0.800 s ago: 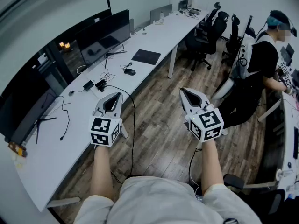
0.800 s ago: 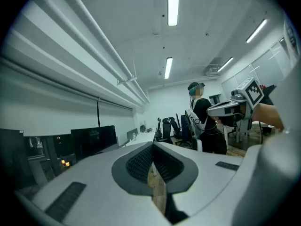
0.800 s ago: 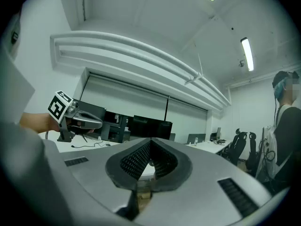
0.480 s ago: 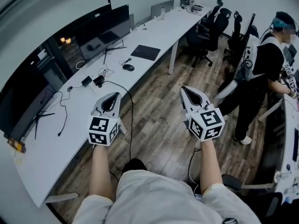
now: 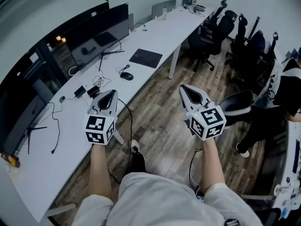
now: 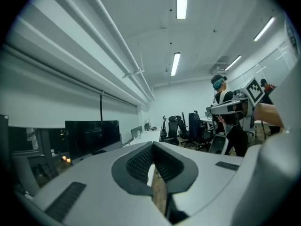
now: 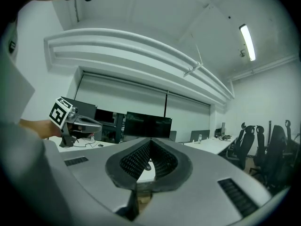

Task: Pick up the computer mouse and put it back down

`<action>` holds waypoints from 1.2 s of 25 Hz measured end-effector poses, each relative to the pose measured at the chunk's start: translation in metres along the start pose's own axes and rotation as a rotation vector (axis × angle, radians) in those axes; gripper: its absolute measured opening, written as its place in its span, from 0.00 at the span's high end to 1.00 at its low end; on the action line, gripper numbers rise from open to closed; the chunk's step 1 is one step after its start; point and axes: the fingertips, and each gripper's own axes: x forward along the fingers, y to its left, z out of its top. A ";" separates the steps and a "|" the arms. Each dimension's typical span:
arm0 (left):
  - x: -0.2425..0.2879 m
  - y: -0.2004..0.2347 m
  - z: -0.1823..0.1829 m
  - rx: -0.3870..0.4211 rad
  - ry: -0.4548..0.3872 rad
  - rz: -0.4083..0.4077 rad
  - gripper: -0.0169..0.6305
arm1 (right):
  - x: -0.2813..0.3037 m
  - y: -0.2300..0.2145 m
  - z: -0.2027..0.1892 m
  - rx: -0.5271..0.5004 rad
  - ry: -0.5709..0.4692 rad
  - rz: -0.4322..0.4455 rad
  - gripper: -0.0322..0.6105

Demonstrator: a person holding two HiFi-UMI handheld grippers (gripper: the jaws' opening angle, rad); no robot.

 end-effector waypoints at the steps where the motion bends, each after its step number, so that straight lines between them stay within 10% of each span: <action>1: 0.018 0.013 -0.002 -0.009 0.002 0.002 0.95 | 0.020 -0.008 0.001 0.003 0.004 0.000 0.93; 15: 0.199 0.176 -0.016 -0.030 0.090 0.018 0.95 | 0.295 -0.052 0.006 0.003 0.075 0.141 0.93; 30: 0.262 0.247 -0.138 -0.215 0.315 0.210 0.95 | 0.485 -0.021 -0.151 0.039 0.351 0.491 0.62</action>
